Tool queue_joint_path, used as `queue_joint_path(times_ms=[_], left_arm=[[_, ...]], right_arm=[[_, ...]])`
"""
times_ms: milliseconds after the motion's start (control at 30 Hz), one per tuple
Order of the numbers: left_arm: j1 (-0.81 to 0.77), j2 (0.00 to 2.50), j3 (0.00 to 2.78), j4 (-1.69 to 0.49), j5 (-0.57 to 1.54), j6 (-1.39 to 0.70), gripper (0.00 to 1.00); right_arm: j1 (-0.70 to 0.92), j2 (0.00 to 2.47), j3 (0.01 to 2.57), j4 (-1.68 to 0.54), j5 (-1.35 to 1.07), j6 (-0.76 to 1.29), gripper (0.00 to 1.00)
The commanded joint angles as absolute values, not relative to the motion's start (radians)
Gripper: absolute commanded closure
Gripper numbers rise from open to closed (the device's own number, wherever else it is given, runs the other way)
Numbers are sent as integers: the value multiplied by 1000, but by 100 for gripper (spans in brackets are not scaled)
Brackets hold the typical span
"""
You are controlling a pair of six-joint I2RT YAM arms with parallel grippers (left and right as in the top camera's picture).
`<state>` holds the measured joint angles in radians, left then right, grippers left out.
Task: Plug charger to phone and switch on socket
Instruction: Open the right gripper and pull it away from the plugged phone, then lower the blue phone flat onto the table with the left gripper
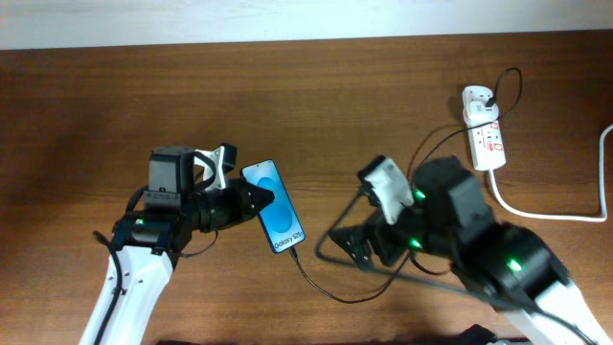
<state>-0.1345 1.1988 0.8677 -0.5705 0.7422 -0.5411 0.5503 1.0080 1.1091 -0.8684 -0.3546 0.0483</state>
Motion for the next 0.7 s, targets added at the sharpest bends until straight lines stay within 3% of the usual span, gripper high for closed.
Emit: queue_joint_path(times_ms=[0, 133, 367, 667], left_arm=[[-183, 1187, 982, -640, 635, -519, 100], [-216, 1201, 1052, -717, 552, -461, 100], [-215, 1384, 1052, -645, 551, -342, 100], [-213, 1627, 1052, -546, 472, -338, 100]], right_arm=[[546, 902, 1127, -913, -326, 38, 2], [546, 829, 1127, -1024, -272, 38, 2], [548, 866, 1109, -1131, -280, 42, 2], [549, 1171, 1100, -1145, -281, 51, 2]])
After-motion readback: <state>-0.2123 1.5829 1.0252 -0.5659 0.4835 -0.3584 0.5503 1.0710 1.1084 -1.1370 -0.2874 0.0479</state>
